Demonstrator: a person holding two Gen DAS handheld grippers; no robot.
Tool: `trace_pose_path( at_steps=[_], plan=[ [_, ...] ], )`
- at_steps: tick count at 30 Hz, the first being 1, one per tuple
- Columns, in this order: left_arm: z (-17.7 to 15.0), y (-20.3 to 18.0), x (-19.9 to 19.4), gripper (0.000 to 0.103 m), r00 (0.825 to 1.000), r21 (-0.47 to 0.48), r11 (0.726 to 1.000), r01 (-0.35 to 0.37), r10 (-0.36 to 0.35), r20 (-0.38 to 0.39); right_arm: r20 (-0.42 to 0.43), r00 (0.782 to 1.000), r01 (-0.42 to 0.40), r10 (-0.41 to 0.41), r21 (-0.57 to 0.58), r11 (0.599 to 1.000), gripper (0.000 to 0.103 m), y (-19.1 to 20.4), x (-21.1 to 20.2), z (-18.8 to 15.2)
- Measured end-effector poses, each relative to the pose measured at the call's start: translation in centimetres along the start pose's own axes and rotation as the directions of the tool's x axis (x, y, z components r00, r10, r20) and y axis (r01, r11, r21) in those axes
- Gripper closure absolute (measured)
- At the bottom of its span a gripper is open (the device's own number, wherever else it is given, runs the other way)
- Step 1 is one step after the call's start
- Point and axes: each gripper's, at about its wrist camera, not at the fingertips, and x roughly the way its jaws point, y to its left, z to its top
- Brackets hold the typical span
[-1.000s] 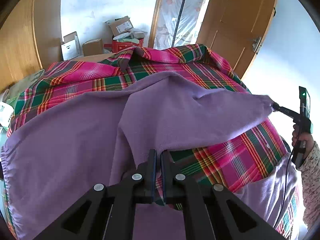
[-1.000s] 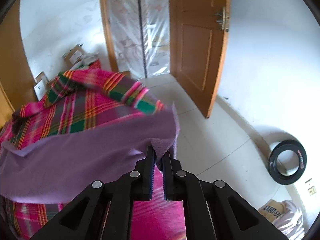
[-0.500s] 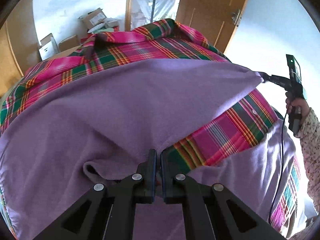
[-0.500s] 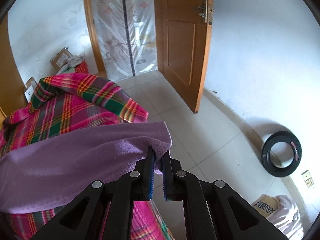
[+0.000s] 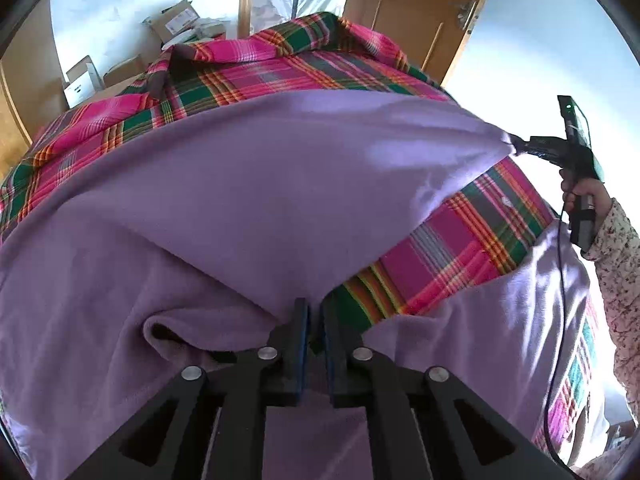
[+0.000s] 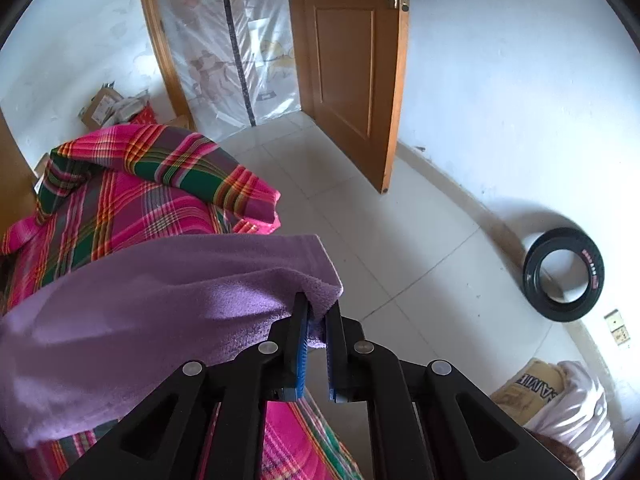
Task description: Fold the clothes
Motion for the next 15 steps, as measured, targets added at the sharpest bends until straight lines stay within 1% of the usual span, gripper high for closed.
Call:
trace_pose_path(
  at_steps=[2,3,5,7,8,11,15],
  plan=[
    [-0.1,-0.1,-0.7,0.091,1.000,-0.006,1.000,0.012,-0.012,0.015,0.006,1.000,0.005,-0.005,0.000,1.000,0.093,0.2,-0.8,0.0],
    [-0.1,0.0,-1.1,0.089,0.999,-0.015,1.000,0.024,-0.023,0.027,0.008,1.000,0.006,-0.006,0.001,1.000,0.093,0.4,-1.3,0.1],
    [-0.2,0.4,-2.0,0.088,0.997,-0.039,0.998,0.056,-0.054,0.053,0.034,0.999,0.016,-0.015,-0.008,1.000,0.091,0.8,-2.5,0.3],
    [-0.3,1.2,-3.0,0.086,0.995,-0.067,0.994,0.082,-0.077,0.071,0.051,0.999,0.011,-0.010,-0.016,1.000,0.085,1.3,-3.9,0.4],
    [-0.4,1.5,-3.4,0.085,0.993,-0.081,0.992,0.095,-0.088,0.080,0.059,0.998,0.009,-0.007,-0.020,1.000,0.084,1.6,-4.6,0.5],
    [-0.8,2.8,-4.7,0.084,0.992,-0.105,0.991,0.080,-0.068,0.106,0.058,0.996,-0.064,0.070,-0.103,0.993,0.084,4.6,-6.0,-0.4],
    [-1.7,5.2,-5.4,0.084,0.993,-0.166,0.985,0.038,-0.019,0.116,0.046,0.984,-0.160,0.173,-0.213,0.964,0.081,8.6,-7.9,-1.6]
  ],
)
